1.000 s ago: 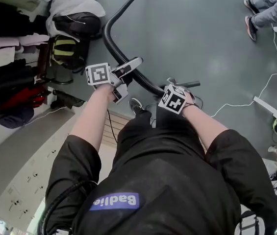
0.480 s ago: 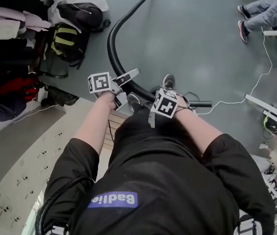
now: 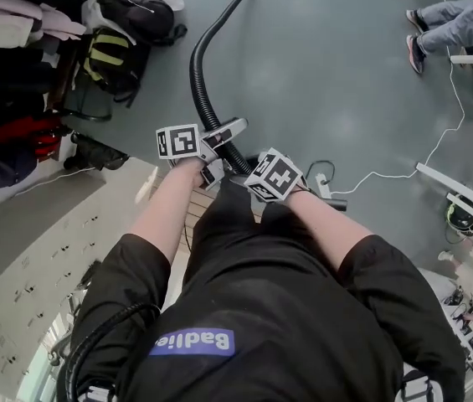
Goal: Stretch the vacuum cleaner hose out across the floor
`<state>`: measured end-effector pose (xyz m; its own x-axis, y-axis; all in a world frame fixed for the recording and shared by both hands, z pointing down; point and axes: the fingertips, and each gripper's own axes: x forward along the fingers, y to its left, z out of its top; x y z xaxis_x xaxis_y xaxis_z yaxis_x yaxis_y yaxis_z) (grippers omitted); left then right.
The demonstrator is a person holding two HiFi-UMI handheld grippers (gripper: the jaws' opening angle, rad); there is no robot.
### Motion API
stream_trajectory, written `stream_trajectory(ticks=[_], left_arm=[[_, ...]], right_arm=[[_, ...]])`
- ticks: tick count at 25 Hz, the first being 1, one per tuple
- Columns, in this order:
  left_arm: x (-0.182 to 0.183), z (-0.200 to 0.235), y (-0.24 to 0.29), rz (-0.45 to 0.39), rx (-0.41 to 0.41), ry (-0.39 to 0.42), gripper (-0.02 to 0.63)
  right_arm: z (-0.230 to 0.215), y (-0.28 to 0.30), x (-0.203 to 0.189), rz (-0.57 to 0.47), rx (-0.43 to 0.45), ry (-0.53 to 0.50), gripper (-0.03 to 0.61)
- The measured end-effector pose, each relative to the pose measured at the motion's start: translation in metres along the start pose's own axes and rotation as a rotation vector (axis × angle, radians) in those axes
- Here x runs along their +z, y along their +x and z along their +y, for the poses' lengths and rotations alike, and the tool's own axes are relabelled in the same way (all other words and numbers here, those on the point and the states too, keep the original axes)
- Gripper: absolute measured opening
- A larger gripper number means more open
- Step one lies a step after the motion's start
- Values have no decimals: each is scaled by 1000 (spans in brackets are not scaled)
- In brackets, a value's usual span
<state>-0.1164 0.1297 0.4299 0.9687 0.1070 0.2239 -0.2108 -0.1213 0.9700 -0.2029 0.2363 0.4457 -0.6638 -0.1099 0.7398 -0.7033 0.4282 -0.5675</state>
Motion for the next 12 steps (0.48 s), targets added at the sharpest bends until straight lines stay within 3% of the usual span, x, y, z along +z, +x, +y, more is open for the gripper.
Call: stream_trajectory(ticks=[3,6,10,12], left_arm=[[-46,9,9,24,62,-13,198],[-81,17,15,-18,124,-53,196],[-106,25,28,-82,198,-89,176],[-105,32,29,-137,217,-110,175]], right_arm=[[-2,-2,-6,-63,58,83,178],[1,-6,-24,-51,156,100,178],[1,-20,-61,-31,272,68,189],[-9,-33,-79,-10,303,57,238]])
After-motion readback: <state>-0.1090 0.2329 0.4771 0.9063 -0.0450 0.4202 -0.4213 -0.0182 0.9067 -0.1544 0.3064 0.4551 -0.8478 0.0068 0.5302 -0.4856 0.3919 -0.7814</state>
